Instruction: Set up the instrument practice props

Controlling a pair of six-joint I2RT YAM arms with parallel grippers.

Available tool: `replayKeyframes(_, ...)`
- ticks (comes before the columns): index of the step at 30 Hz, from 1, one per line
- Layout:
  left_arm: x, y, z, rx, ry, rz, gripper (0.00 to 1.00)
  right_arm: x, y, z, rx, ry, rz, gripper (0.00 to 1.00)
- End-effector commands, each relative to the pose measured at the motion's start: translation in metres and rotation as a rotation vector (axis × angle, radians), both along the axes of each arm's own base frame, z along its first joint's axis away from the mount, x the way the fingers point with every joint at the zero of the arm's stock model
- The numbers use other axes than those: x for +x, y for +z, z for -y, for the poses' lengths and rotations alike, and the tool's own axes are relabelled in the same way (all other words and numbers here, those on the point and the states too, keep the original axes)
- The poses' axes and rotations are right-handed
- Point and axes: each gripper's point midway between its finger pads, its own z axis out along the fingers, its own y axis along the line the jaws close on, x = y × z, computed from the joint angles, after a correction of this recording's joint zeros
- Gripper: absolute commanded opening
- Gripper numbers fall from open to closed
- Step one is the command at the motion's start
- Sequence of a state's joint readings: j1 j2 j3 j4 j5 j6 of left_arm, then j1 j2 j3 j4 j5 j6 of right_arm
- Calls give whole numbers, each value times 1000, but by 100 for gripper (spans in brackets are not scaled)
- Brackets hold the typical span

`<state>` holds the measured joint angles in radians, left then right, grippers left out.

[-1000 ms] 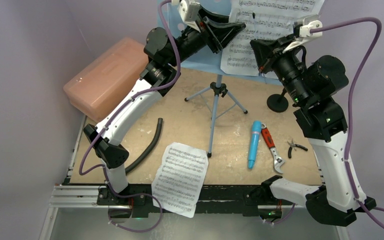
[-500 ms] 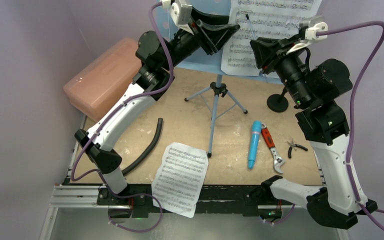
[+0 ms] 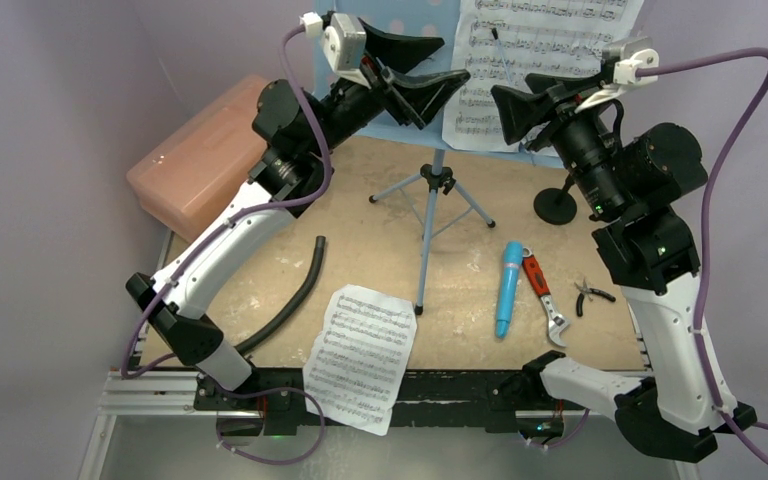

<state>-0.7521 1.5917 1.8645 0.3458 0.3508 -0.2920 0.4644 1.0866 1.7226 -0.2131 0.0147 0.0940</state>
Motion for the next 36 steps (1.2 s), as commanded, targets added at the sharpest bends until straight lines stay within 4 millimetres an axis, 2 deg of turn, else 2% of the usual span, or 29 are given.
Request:
replayKeyframes(1, -17, 14, -28, -32, 64, 72, 75, -13, 20, 4, 35, 11, 80, 69)
replayKeyframes(6, -22, 4, -44, -23, 114, 57, 87, -16, 18, 5, 34, 12, 90, 85)
replayKeyframes(12, -34, -5, -61, -6, 146, 70, 91, -19, 16, 0, 14, 38, 107, 98)
replayKeyframes(20, -47, -19, -81, -9, 181, 53, 95, -22, 16, -2, 23, 59, 117, 98)
replayKeyframes(29, -61, -54, -98, 77, 203, 13, 96, -34, 16, -13, -11, 137, 148, 98)
replayKeyframes(36, -69, -90, -112, 88, 204, -120, 96, -48, 10, -26, -11, 243, 149, 98)
